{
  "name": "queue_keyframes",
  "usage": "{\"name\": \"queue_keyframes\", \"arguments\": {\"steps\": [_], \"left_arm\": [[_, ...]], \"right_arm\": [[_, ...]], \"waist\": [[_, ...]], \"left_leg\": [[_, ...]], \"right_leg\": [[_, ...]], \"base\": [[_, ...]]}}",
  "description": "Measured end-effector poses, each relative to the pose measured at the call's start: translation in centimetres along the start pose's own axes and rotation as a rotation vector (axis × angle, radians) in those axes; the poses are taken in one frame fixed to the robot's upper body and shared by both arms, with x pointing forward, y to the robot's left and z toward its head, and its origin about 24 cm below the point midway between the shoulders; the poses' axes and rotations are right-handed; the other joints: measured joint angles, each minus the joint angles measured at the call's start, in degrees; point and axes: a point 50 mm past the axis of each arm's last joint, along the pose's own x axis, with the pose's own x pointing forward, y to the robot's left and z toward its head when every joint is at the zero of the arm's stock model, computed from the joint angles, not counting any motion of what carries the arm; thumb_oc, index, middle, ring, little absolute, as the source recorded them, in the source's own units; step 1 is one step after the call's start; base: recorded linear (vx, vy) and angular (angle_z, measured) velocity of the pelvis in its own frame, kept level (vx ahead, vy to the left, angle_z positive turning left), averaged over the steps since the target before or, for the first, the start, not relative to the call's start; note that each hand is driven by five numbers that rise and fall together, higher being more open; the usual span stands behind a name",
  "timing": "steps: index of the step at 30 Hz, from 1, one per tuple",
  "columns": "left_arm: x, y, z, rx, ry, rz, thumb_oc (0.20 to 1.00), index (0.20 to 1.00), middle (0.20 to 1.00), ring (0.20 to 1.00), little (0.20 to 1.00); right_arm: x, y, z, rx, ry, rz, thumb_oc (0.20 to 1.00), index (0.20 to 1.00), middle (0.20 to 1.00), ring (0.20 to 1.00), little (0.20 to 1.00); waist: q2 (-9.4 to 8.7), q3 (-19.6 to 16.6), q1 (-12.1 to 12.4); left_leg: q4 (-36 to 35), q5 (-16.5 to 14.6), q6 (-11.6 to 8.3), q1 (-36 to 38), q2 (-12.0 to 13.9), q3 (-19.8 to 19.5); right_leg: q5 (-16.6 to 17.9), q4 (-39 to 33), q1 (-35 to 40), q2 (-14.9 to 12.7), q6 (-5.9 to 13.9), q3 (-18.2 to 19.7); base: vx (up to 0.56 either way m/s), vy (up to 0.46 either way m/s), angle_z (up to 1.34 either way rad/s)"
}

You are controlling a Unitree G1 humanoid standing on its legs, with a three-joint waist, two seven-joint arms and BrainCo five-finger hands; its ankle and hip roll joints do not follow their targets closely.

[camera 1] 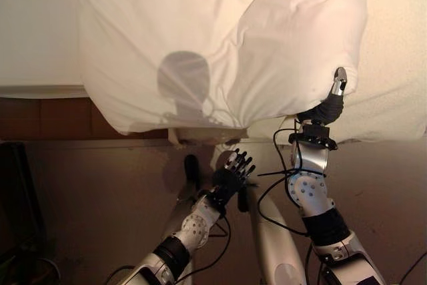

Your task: Make the bed

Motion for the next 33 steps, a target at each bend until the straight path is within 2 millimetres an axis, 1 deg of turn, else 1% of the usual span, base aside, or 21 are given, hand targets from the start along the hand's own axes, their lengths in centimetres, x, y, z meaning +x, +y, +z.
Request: {"name": "queue_keyframes", "arguments": {"steps": [2,4,13,16,20,24,25,26,31,33], "left_arm": [[0.5,0.0,0.1,0.066,0.008,0.016,1.000,1.000,1.000,1.000,1.000],[0.7,-0.3,0.2,0.086,0.005,0.009,1.000,1.000,1.000,1.000,1.000],[1.1,-0.9,0.5,0.087,-0.016,-0.003,1.000,1.000,1.000,1.000,1.000],[1.6,-1.5,0.5,0.088,-0.018,-0.012,1.000,1.000,1.000,1.000,1.000],[2.9,-3.1,0.5,0.092,-0.027,-0.037,1.000,1.000,1.000,1.000,1.000],[3.7,-3.9,0.7,0.100,-0.034,-0.042,1.000,1.000,1.000,1.000,1.000],[3.7,-3.9,0.6,0.098,-0.038,-0.037,1.000,1.000,1.000,1.000,1.000],[3.8,-4.2,0.8,0.103,-0.046,-0.046,1.000,1.000,1.000,1.000,1.000],[4.2,-4.6,1.9,0.061,-0.113,-0.032,1.000,1.000,1.000,1.000,1.000],[4.6,-5.2,2.5,0.036,-0.145,-0.038,1.000,1.000,1.000,1.000,1.000]], "right_arm": [[0.0,0.0,0.0,0.001,0.001,-0.003,0.200,0.200,0.200,0.200,0.200],[0.0,0.0,-0.1,0.001,0.001,-0.004,0.200,0.200,0.200,0.200,0.200],[0.0,0.0,0.0,0.001,0.001,-0.005,0.200,0.200,0.200,0.200,0.200],[0.0,0.0,-0.1,0.001,0.001,-0.005,0.200,0.200,0.200,0.200,0.200],[0.0,0.0,-0.1,0.002,0.002,-0.005,0.200,0.200,0.200,0.200,0.200],[-0.1,0.1,-0.3,0.004,0.013,-0.003,0.200,0.200,0.200,0.200,0.200],[-0.1,0.1,-0.4,0.005,0.017,-0.002,0.200,0.200,0.200,0.200,0.200],[-0.1,0.1,-0.5,0.005,0.019,-0.001,0.200,0.200,0.200,0.200,0.200],[-0.1,0.3,-0.7,0.011,0.024,0.002,0.200,0.200,0.200,0.200,0.200],[-0.1,0.3,-0.7,0.013,0.025,0.003,0.200,0.200,0.200,0.200,0.200]], "waist": [[0.00,0.00,0.03],[0.01,0.00,-0.08],[0.04,0.02,-0.15],[0.04,0.02,-0.18],[0.03,0.02,-0.27],[0.03,0.02,-0.59],[0.03,0.02,-0.66],[0.01,0.01,-0.95],[-0.07,0.04,-1.76],[-0.10,0.04,-1.99]], "left_leg": [[0.12,0.00,0.00,0.07,-0.02,0.04],[0.13,0.00,0.00,0.08,0.00,0.08],[0.13,0.00,0.00,0.14,0.05,0.14],[0.14,0.00,0.00,0.14,0.04,0.15],[0.18,0.00,0.00,0.14,0.03,0.18],[0.18,0.00,0.01,0.20,0.12,0.57],[0.17,0.00,0.01,0.23,0.14,0.70],[0.17,0.00,0.01,0.26,0.18,0.73],[0.18,-0.08,0.08,0.32,0.27,1.20],[0.18,-0.11,0.11,0.40,0.29,1.32]], "right_leg": [[0.00,0.10,0.00,0.01,0.00,0.16],[0.00,0.10,0.00,0.01,-0.01,0.20],[0.01,0.14,0.00,0.03,-0.02,0.25],[0.01,0.15,0.00,0.02,-0.02,0.27],[0.01,0.17,0.00,0.02,-0.02,0.30],[0.02,0.15,0.00,0.09,-0.03,0.43],[0.02,0.16,0.00,0.09,-0.04,0.46],[0.04,0.15,-0.01,0.13,-0.06,0.51],[0.07,0.16,-0.01,0.16,-0.07,0.68],[0.11,0.16,0.01,0.19,-0.05,0.83]], "base": [[0.00,0.000,0.00],[0.00,0.000,0.00],[0.00,0.000,0.00],[0.00,0.000,0.00],[0.00,0.000,0.00],[0.00,-0.002,-0.01],[0.00,0.000,0.00],[0.00,0.000,0.00],[0.00,0.000,0.00],[0.00,-0.012,-0.04]]}}
